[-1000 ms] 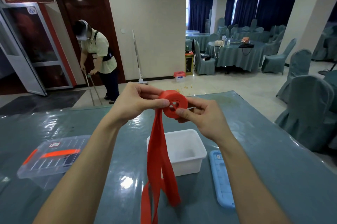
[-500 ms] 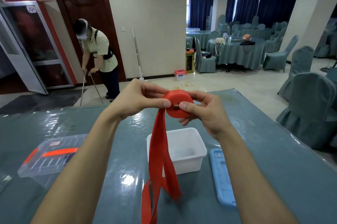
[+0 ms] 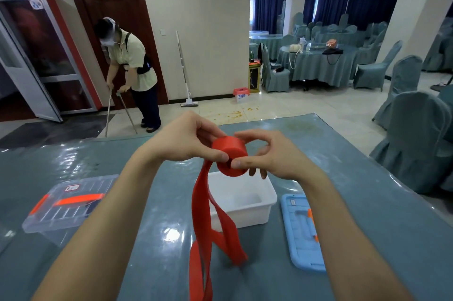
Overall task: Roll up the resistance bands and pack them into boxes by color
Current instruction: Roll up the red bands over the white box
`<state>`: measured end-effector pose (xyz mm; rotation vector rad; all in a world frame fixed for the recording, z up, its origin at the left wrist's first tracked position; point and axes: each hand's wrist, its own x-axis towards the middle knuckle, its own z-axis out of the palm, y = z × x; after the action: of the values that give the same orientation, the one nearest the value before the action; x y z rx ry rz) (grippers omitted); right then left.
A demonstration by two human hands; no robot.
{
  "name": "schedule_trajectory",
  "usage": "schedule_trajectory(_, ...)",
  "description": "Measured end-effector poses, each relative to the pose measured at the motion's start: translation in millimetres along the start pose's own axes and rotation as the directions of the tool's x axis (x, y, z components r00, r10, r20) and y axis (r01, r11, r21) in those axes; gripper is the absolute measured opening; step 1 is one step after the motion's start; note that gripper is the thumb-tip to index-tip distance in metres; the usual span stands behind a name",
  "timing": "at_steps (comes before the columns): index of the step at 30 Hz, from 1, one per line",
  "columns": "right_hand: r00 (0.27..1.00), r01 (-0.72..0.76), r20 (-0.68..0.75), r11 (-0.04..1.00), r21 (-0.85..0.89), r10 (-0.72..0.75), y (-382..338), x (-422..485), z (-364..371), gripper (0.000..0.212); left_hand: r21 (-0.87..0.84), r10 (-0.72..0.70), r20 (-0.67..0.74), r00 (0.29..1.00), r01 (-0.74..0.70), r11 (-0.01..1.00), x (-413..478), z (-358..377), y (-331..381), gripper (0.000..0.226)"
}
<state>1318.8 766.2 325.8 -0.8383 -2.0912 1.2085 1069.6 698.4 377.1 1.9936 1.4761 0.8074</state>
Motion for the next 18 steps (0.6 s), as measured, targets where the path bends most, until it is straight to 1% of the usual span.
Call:
schedule_trajectory(1, 0.999, 0.020, 0.026, 0.998, -0.057, -0.019, -5, 2, 0, 0.063, 0.050, 0.004, 0.026, 1.000, -0.006, 0.999, 3, 0, 4, 0.047)
schedule_trajectory(2, 0.999, 0.044, 0.032, 0.997, -0.071, -0.042, -8, 5, 1, 0.054, 0.074, 0.009, 0.022, 1.000, -0.010, 0.997, 5, 0, 7, 0.050)
schedule_trajectory(3, 0.998, 0.067, 0.007, 0.997, -0.030, -0.067, -9, 5, 2, 0.049, 0.053, 0.015, -0.015, 1.000, -0.014, 0.998, 6, 0, 8, 0.056)
schedule_trajectory(5, 0.989, 0.127, -0.093, 0.976, 0.177, -0.112, -7, 4, 0, 0.046, -0.120, 0.029, -0.114, 0.993, -0.043, 0.992, 3, -1, 4, 0.063)
schedule_trajectory(7, 0.968, 0.212, -0.206, 0.902, 0.377, -0.141, -5, 2, -3, 0.045, -0.267, 0.053, -0.158, 0.986, -0.094, 0.959, -1, 5, -3, 0.057)
schedule_trajectory(9, 0.948, 0.278, -0.274, 0.843, 0.460, -0.163, -5, 4, -6, 0.043, -0.384, 0.054, -0.199, 0.978, -0.129, 0.914, -2, 20, -8, 0.050)
schedule_trajectory(11, 0.944, 0.300, -0.282, 0.810, 0.505, -0.174, -9, 8, -4, 0.049, -0.470, 0.041, -0.280, 0.959, -0.174, 0.866, 1, 31, -9, 0.049)
schedule_trajectory(13, 0.945, 0.301, -0.284, 0.772, 0.561, -0.162, -11, 10, 1, 0.057, -0.472, 0.036, -0.360, 0.932, -0.215, 0.855, 7, 36, -6, 0.049)
schedule_trajectory(16, 0.958, 0.277, -0.248, 0.708, 0.650, -0.147, -6, 10, 14, 0.058, -0.414, 0.029, -0.414, 0.910, -0.216, 0.884, 9, 32, -2, 0.053)
schedule_trajectory(17, 0.965, 0.254, -0.218, 0.702, 0.665, -0.143, -4, 8, 15, 0.061, -0.379, 0.038, -0.412, 0.910, -0.209, 0.901, 8, 29, -1, 0.055)
schedule_trajectory(18, 0.973, 0.227, -0.186, 0.725, 0.650, -0.138, -2, 5, 14, 0.066, -0.338, 0.047, -0.403, 0.914, -0.197, 0.920, 6, 27, 0, 0.056)
